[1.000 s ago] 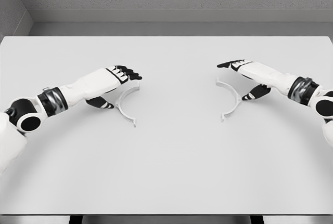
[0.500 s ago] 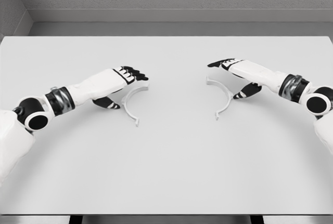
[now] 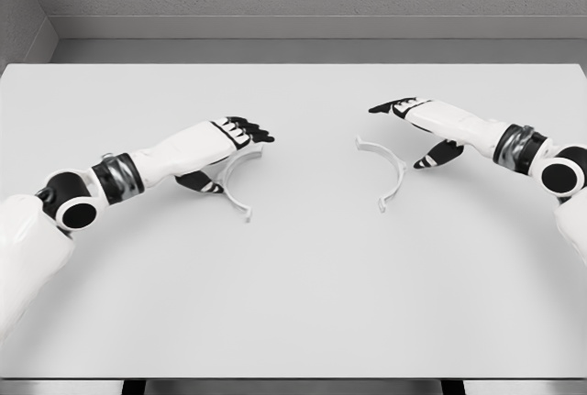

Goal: Assemble PVC drainage pipe clamps

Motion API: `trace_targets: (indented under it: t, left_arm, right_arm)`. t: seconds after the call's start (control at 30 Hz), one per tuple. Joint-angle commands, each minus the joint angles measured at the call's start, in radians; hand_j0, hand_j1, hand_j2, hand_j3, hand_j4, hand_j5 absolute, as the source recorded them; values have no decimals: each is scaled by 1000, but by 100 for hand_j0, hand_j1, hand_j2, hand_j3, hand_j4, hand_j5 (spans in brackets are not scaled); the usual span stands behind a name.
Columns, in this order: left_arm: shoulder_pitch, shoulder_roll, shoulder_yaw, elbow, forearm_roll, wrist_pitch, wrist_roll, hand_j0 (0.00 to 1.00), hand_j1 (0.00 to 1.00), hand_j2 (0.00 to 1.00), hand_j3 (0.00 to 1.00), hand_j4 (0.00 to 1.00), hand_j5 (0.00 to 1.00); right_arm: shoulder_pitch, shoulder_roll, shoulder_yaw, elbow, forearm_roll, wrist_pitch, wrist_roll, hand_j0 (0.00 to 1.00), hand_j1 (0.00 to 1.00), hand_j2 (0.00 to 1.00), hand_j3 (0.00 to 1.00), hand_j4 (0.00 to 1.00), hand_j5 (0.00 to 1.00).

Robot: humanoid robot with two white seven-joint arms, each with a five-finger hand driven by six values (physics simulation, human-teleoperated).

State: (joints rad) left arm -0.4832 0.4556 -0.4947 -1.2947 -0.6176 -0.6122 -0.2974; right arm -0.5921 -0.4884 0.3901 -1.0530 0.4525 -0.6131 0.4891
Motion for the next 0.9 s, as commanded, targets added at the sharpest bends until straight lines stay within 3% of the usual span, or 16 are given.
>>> trace_targets:
  t: [0.0,0.53,0.87]
  left_arm:
    - [0,-12,-7,-2,7,1,-5,100,100,100,100,100,100]
    - [-2,0,-10,11,12,1,-5,100,100,100,100,100,100]
    - [-34,-2,-13,57,9,1,-5,100,100,100,100,100,100]
  right_arm:
    - [0,5,0,5,-6,2,0,100,100,100,100,100,100]
    - [-17,24,0,25,14,2,0,100,100,100,100,100,100]
    - [-18,31,38,14,14,2,-1,100,100,100,100,100,100]
